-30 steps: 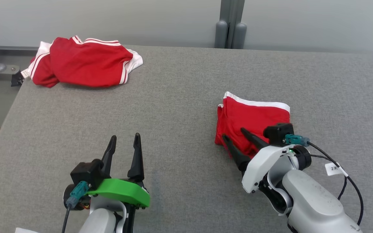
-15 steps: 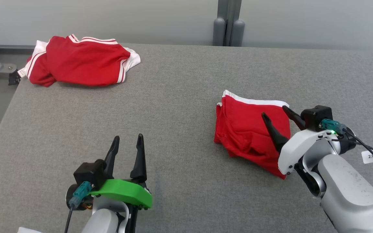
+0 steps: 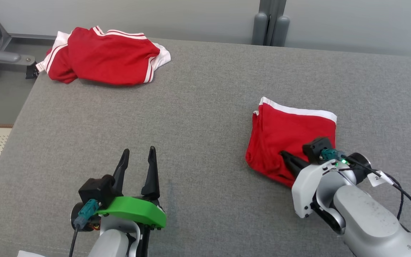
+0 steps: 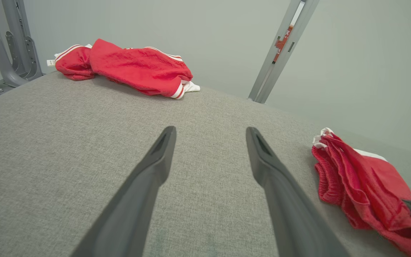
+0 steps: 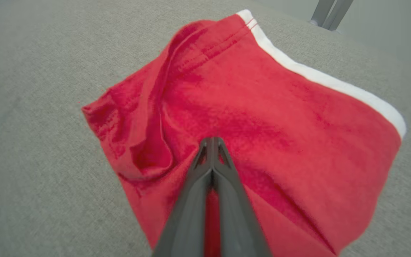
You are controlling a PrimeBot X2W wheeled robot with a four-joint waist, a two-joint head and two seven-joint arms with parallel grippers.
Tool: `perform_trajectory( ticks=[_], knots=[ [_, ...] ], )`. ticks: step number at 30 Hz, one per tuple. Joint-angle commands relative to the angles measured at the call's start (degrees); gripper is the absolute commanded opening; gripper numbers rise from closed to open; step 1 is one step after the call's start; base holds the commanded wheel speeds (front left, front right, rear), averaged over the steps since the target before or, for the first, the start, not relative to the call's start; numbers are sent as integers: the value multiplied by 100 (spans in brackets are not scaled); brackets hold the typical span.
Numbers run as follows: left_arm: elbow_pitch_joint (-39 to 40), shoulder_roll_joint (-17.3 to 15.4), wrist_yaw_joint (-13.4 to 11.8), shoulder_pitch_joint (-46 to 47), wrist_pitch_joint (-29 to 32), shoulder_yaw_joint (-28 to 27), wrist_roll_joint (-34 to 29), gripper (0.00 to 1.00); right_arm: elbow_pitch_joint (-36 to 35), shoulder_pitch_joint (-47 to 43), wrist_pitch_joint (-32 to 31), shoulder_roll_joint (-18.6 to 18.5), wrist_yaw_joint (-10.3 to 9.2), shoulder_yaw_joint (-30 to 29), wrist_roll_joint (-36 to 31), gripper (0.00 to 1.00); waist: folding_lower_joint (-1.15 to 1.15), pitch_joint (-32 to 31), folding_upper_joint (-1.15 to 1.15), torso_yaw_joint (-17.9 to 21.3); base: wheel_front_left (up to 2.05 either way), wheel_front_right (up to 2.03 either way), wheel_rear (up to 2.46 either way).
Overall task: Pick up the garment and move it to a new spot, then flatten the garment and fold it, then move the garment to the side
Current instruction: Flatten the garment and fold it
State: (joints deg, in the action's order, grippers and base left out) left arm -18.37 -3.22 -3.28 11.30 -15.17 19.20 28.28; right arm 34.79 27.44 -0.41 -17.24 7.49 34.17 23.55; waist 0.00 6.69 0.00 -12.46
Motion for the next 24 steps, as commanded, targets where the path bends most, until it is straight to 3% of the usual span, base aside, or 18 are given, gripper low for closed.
perform_trajectory(
  ticks=[1, 12, 19, 21, 22, 24],
  knots=[
    [8, 0, 23, 59, 4, -24, -22, 100, -56, 14, 38, 32, 1, 127, 96, 0, 0, 6, 0, -2, 0, 0, 0],
    [-2, 11, 34, 108, 4, -46, -64, 100, -40, 232, 115, 264, 1, 931, 537, 0, 0, 48, 0, 69, 0, 0, 0],
    [-20, 13, 39, 117, 4, -113, -69, 100, 7, 426, 716, 373, 1, 863, 596, 1, 0, -27, 0, 207, 0, 0, 0],
    [-14, 15, 64, 145, 4, -133, -94, 100, -14, 447, 947, 384, 1, 674, 548, 28, 0, -72, 0, 283, 0, 0, 0],
    [-3, 15, 70, 162, 4, -145, -110, 100, -27, 445, 1065, 390, 1, 543, 512, 47, 0, -101, 0, 333, 0, 0, 0],
    [6, 17, 91, 187, 4, -151, -156, 100, -90, 383, 1261, 432, 1, 240, 471, 100, 0, -156, 0, 420, 0, 0, 0]
  ],
)
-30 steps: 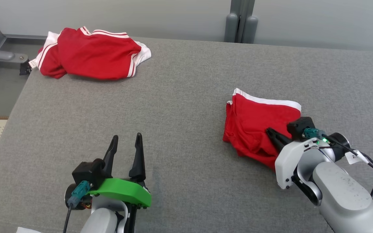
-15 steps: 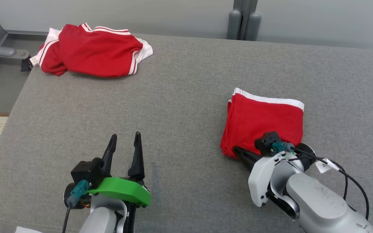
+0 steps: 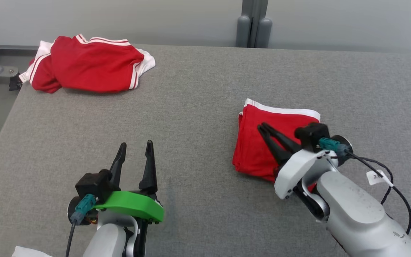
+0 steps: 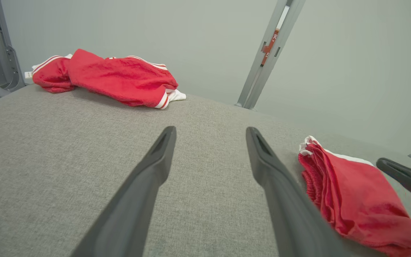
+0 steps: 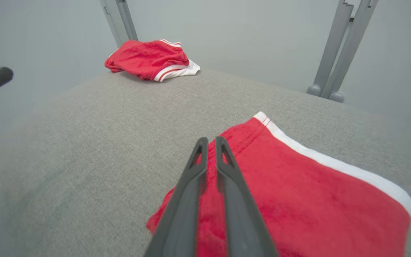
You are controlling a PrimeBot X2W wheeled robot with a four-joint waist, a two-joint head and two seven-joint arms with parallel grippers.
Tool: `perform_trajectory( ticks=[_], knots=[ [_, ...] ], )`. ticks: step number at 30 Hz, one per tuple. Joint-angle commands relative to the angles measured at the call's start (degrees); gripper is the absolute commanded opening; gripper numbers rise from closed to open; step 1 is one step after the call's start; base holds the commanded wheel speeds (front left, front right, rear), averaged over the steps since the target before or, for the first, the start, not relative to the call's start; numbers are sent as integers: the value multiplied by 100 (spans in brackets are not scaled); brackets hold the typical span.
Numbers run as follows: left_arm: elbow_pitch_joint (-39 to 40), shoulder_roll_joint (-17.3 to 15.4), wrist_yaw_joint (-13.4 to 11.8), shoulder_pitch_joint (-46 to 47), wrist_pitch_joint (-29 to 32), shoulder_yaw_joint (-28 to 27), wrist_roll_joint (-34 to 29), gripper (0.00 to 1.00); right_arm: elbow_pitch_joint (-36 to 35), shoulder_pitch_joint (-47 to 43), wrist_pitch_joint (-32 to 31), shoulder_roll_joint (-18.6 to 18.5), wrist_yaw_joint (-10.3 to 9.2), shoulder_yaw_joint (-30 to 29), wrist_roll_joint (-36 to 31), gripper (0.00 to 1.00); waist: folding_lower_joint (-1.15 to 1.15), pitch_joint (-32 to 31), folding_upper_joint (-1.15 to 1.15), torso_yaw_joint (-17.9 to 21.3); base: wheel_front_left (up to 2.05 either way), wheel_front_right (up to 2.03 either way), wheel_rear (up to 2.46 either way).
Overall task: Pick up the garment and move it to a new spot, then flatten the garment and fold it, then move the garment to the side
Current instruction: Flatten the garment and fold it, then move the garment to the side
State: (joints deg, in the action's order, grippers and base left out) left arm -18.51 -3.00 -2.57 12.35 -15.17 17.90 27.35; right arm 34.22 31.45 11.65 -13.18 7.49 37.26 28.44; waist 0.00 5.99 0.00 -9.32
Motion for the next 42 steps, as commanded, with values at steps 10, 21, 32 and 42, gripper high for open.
perform_trajectory(
  ticks=[10, 21, 32, 42],
  knots=[
    [32, 5, 5, 119, 5, -48, -246, 100, -547, -915, 354, 397, 1, -2187, -721, 100, 0, -295, 0, 517, 0, 0, 0],
    [-40, 5, -17, -415, 5, -358, -318, 100, -1648, -2248, 354, 910, 1, -3441, -1596, 100, 0, -514, 0, 767, 0, 0, 0],
    [-11, 5, 21, -753, 4, -472, -398, 100, -2096, -2704, 123, 1022, 1, -3503, -1755, 100, 0, -556, 0, 783, 0, 0, 0],
    [-61, 6, 8, -755, 5, -421, -383, 100, -2145, -2784, 60, 1026, 1, -3512, -1652, 100, 0, -584, 0, 745, 0, 0, 0]
  ],
)
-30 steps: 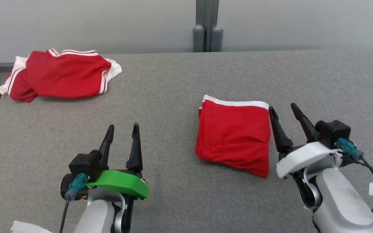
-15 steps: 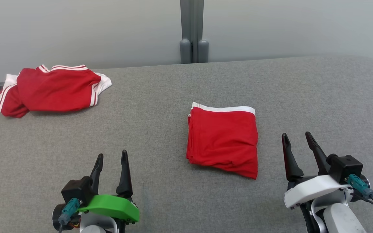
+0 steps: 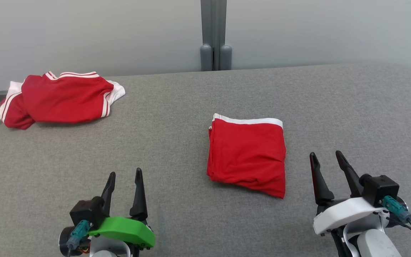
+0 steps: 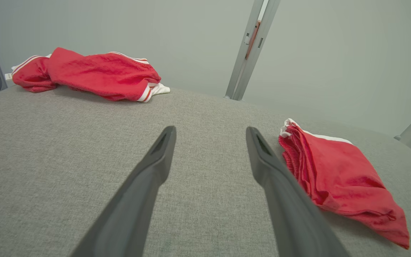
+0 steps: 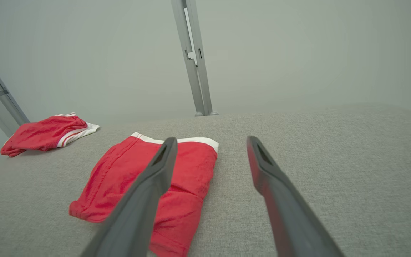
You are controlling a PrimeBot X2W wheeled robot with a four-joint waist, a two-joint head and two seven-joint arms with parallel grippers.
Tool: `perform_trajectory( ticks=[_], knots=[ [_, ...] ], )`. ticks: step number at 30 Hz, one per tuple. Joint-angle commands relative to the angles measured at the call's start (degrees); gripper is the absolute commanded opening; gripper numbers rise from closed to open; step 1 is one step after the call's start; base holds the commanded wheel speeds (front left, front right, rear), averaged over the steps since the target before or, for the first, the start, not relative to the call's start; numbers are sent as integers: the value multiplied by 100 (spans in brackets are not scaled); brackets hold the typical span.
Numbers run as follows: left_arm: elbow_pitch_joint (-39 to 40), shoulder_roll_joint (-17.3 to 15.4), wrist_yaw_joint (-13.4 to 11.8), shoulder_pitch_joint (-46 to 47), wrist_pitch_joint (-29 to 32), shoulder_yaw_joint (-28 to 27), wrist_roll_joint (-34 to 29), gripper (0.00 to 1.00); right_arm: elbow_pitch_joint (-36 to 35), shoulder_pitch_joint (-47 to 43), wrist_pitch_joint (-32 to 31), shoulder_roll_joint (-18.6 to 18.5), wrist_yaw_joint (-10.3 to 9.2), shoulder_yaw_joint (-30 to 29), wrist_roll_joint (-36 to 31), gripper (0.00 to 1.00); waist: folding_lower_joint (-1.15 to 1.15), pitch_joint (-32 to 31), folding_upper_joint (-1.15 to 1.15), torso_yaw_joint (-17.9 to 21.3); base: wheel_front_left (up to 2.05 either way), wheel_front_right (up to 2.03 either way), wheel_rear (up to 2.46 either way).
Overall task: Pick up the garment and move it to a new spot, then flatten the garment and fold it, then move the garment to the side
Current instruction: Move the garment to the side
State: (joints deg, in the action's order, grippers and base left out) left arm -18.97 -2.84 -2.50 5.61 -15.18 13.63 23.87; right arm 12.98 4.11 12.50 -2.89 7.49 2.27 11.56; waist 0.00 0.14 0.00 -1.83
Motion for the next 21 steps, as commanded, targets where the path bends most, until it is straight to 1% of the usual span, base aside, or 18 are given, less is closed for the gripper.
perform_trajectory(
  ticks=[1, 6, 9, 12, 14, 18, 21],
  knots=[
    [-19, -11, -1, -77, 6, 14, -30, 100, -7, -54, -32, -2, 1, -21, 53, 100, 0, 3, 0, -12, 0, 0, 0],
    [-10, -11, -6, -41, 6, 62, 4, 100, 13, 91, -338, -6, 1, -162, 41, 100, 0, 65, 0, -74, 0, 0, 0],
    [20, -11, -27, 2, 6, 111, 38, 100, -3, 271, -801, -65, 1, -297, 142, 100, 0, 155, 0, -140, 0, 0, 0],
    [55, -11, -38, 71, 6, 169, 74, 100, -13, 546, -1375, -257, 1, -371, 459, 100, 0, 279, 0, -227, 0, 0, 0],
    [72, -11, -34, 118, 6, 201, 98, 100, 25, 760, -1756, -478, 1, -344, 591, 100, 0, 364, 0, -292, 0, 0, 0],
    [120, -11, -43, 215, 6, 252, 146, 100, 231, 1179, -2495, -812, 1, -267, 1025, 100, 0, 540, 0, -435, 0, 0, 0],
    [154, -11, -60, 264, 6, 285, 164, 100, 473, 1434, -2924, -952, 1, -168, 1333, 100, 0, 670, 0, -551, 0, 0, 0]
  ],
)
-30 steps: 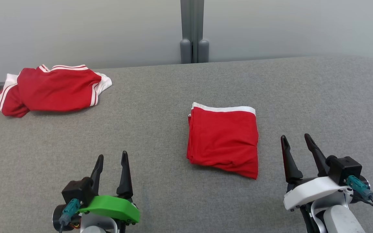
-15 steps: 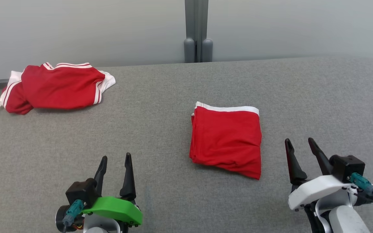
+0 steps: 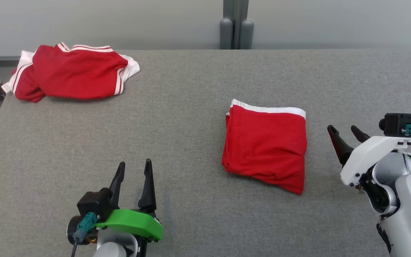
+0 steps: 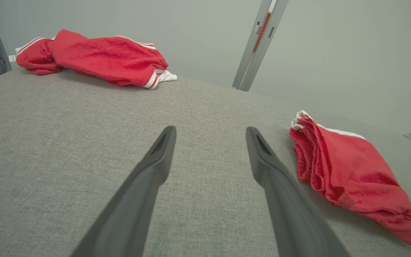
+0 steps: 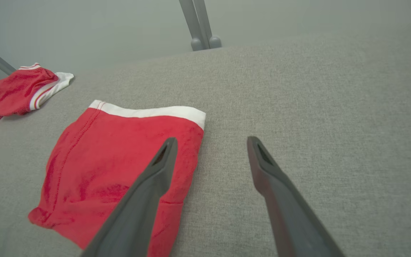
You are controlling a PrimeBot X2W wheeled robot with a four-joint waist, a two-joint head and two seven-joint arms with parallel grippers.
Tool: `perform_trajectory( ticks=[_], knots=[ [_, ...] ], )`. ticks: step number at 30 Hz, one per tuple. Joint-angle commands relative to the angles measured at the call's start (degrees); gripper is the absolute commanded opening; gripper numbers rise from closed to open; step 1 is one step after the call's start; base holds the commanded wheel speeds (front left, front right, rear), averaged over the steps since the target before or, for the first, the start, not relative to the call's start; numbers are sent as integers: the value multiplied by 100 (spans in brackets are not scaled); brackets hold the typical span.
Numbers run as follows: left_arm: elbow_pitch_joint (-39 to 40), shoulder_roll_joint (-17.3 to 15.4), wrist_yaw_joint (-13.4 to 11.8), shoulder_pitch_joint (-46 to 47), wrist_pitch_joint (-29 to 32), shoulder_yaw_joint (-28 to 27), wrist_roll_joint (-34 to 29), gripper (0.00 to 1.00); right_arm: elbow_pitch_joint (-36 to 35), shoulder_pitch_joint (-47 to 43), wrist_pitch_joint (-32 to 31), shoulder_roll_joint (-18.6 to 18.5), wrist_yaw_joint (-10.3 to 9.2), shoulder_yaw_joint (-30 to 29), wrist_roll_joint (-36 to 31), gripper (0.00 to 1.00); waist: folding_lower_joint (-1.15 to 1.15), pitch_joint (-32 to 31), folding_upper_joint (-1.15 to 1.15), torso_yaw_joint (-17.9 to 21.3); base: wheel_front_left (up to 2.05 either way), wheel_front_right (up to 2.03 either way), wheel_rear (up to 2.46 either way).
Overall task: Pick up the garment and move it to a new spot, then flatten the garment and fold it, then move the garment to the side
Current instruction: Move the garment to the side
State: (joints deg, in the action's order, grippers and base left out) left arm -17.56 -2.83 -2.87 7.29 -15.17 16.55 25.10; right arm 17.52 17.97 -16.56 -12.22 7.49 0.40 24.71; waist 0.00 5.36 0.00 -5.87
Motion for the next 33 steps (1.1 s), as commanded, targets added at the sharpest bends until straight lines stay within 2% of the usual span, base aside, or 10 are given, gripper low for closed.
perform_trajectory(
  ticks=[1, 11, 15, 16, 17, 18, 19, 26, 28, 33],
  knots=[
    [29, -13, -30, 124, 5, 11, 49, 100, 126, 124, -145, -78, 1, 51, 104, 100, 0, 205, 0, -200, 0, 0, 0],
    [128, -12, -76, 294, 5, 15, 39, 100, 1179, 611, -423, -123, 1, 392, 479, 100, 0, 605, 0, -577, 0, 0, 0],
    [147, -12, -64, 308, 5, -30, 14, 100, 1522, 732, -509, -98, 1, 592, 619, 100, 0, 652, 0, -613, 0, 0, 0],
    [149, -12, -60, 310, 5, -40, 7, 100, 1572, 746, -525, -112, 1, 649, 655, 69, 0, 658, 0, -611, 0, 0, 0],
    [149, -12, -63, 311, 5, -50, -15, 100, 1617, 767, -519, -131, 1, 730, 697, 42, 0, 663, 0, -599, 0, 0, 0],
    [153, -12, -67, 312, 5, -50, -19, 100, 1637, 793, -498, -156, 1, 770, 731, 25, 0, 668, 0, -581, 0, 0, 0],
    [161, -12, -65, 318, 5, -52, -27, 100, 1640, 846, -466, -191, 1, 828, 763, 0, 0, 673, 0, -545, 0, 0, 0],
    [239, -12, -6, 371, 5, 15, -110, 100, 1568, 1135, -222, -555, 0, 1096, 866, 0, 0, 723, 0, -175, 0, 0, 0],
    [288, -12, 6, 409, 5, 93, -160, 100, 1502, 1211, -164, -766, 1, 1173, 835, 0, 0, 778, 0, 108, 0, 0, 0],
    [348, -13, 21, 493, 5, 151, -276, 100, 1474, 1304, -36, -1018, 1, 1108, 758, 0, 0, 920, 0, 729, 0, 0, 0]
  ],
)
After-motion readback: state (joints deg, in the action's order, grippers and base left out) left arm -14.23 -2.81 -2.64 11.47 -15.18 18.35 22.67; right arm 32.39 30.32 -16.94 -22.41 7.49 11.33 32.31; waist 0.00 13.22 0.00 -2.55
